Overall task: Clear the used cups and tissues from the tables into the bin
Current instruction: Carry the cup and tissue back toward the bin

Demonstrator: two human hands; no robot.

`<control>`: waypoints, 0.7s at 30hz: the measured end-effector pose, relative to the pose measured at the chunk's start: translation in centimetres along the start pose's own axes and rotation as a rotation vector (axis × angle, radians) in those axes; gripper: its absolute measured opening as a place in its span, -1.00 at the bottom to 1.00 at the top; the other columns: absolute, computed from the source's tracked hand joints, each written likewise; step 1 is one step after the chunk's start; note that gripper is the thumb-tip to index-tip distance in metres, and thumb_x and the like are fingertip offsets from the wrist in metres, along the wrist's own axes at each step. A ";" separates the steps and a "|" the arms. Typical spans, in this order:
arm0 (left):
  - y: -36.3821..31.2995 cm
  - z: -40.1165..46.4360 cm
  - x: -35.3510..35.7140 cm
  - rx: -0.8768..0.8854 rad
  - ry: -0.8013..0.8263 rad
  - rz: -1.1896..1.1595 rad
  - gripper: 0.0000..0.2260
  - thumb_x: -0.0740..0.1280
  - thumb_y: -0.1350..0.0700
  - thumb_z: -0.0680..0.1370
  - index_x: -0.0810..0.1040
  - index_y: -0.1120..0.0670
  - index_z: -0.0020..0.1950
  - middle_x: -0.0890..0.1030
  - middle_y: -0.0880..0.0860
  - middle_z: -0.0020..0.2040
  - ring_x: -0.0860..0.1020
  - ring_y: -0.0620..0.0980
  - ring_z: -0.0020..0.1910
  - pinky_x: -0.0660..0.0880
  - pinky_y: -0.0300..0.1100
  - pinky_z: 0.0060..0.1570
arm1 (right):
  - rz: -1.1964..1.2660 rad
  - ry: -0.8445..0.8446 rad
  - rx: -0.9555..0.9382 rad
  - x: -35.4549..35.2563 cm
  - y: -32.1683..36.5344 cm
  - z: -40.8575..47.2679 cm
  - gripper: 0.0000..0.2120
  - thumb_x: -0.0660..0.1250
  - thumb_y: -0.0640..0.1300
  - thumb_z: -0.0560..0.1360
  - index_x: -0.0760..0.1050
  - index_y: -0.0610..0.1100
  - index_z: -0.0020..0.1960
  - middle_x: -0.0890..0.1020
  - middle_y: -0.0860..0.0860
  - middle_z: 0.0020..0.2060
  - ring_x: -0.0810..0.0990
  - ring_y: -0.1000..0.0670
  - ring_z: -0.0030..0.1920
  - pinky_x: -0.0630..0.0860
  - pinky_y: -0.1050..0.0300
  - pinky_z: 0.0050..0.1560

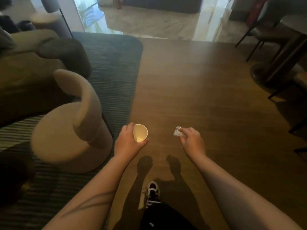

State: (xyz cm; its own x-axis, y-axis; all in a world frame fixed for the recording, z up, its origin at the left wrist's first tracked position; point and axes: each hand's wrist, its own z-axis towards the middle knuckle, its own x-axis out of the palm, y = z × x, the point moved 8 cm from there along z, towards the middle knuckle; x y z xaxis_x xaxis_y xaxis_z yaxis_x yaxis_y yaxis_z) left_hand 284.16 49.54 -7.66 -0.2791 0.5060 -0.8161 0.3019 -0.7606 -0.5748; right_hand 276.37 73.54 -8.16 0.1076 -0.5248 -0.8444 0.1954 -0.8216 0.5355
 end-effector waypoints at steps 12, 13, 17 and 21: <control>0.1 34.1 -0.7 -0.088 -0.061 -0.035 -0.28 0.51 -0.15 0.32 0.34 0.09 0.36 0.44 0.07 0.21 0.44 0.05 0.14 0.40 -0.10 0.04 | 0.002 0.021 -0.074 2.5 6.2 35.1 -0.75 0.29 -0.13 0.54 0.56 -0.02 0.20 0.58 -0.03 0.08 0.48 -0.11 0.09 0.43 0.06 0.04; 0.4 36.3 -0.2 -0.094 -0.055 -0.031 -0.28 0.50 -0.16 0.32 0.33 0.08 0.37 0.43 0.06 0.21 0.44 0.04 0.14 0.42 -0.08 0.04 | 0.000 0.021 -0.077 2.9 6.4 37.3 -0.76 0.30 -0.11 0.54 0.56 -0.01 0.20 0.58 -0.02 0.07 0.49 -0.10 0.08 0.45 0.06 0.01; 2.2 48.3 2.0 -0.079 -0.061 -0.028 -0.31 0.50 -0.15 0.33 0.34 0.08 0.34 0.44 0.07 0.18 0.45 0.05 0.10 0.47 -0.03 0.00 | 0.009 0.026 -0.095 6.1 7.7 49.5 -0.76 0.31 -0.10 0.53 0.56 -0.01 0.18 0.58 -0.02 0.03 0.48 -0.10 0.06 0.45 0.06 -0.01; 3.9 62.3 3.1 -0.100 -0.042 -0.032 -0.30 0.50 -0.14 0.32 0.34 0.09 0.35 0.45 0.08 0.18 0.47 0.06 0.09 0.49 -0.03 -0.02 | 0.009 0.044 -0.111 9.0 10.7 63.7 -0.77 0.31 -0.13 0.53 0.57 -0.04 0.17 0.59 -0.05 0.05 0.48 -0.13 0.07 0.44 0.04 0.04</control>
State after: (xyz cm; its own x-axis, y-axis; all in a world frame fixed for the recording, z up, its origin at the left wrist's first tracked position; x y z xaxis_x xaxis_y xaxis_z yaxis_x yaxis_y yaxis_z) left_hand 227.69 22.84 -8.72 -0.3278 0.5103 -0.7951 0.3814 -0.6985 -0.6055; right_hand 217.37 45.86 -9.08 0.1516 -0.5197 -0.8408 0.3006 -0.7861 0.5401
